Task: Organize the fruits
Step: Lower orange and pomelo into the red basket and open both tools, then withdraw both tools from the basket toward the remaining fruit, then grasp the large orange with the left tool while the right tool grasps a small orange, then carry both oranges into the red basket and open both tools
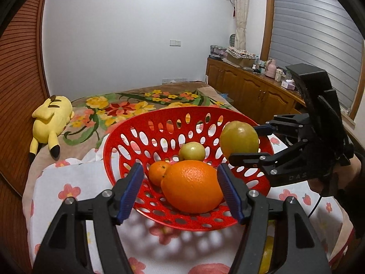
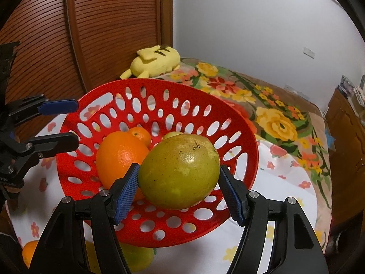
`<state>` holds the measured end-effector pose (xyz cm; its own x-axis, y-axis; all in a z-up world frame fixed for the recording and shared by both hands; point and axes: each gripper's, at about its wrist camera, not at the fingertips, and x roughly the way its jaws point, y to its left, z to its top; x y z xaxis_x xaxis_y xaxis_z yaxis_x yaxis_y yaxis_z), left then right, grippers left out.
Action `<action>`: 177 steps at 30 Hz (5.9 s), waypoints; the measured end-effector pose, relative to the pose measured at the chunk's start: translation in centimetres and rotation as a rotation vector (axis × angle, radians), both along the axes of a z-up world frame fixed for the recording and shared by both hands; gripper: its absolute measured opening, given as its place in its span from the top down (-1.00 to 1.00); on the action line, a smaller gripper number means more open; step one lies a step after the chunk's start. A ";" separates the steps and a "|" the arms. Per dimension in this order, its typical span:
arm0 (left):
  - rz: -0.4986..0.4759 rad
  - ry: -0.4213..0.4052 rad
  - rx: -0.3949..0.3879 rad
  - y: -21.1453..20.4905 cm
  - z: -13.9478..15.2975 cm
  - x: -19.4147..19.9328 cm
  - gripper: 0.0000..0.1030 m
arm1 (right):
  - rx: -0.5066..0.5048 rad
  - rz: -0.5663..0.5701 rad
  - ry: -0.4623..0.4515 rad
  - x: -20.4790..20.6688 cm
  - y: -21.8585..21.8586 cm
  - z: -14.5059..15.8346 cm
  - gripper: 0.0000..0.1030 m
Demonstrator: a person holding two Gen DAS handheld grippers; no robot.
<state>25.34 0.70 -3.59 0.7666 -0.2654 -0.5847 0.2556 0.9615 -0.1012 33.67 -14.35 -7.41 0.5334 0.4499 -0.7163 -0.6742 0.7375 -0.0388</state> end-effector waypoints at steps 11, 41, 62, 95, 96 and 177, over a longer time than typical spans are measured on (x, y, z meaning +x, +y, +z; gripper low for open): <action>0.006 -0.001 0.005 0.0 0.0 -1.1 -0.32 | -0.017 -0.007 0.003 -0.1 0.3 -0.3 -0.38; 0.006 -0.039 -0.024 -0.5 0.8 -7.0 -0.46 | 0.134 -0.095 -0.120 -8.5 -3.8 5.2 -0.45; 0.023 0.003 -0.034 -2.4 -1.5 -15.3 -0.53 | 0.242 -0.233 -0.091 -19.8 -9.1 -1.0 -0.42; -0.065 0.139 -0.050 -7.1 -6.2 -16.1 -0.55 | 0.242 -0.267 -0.030 -20.1 -10.1 -5.1 -0.26; -0.065 0.141 -0.045 -7.2 -6.4 -16.1 -0.56 | 0.242 -0.262 -0.029 -20.2 -10.0 -5.2 -0.26; 0.006 -0.026 -0.075 -1.3 0.7 -14.2 -0.54 | 0.228 -0.137 -0.020 -18.2 -7.4 -0.2 0.27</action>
<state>11.12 -0.58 -2.90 0.7834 -0.3029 -0.5427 0.2530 0.9530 -0.1667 15.49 -21.78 -7.65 0.6134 0.5211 -0.5934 -0.5680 0.8132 0.1269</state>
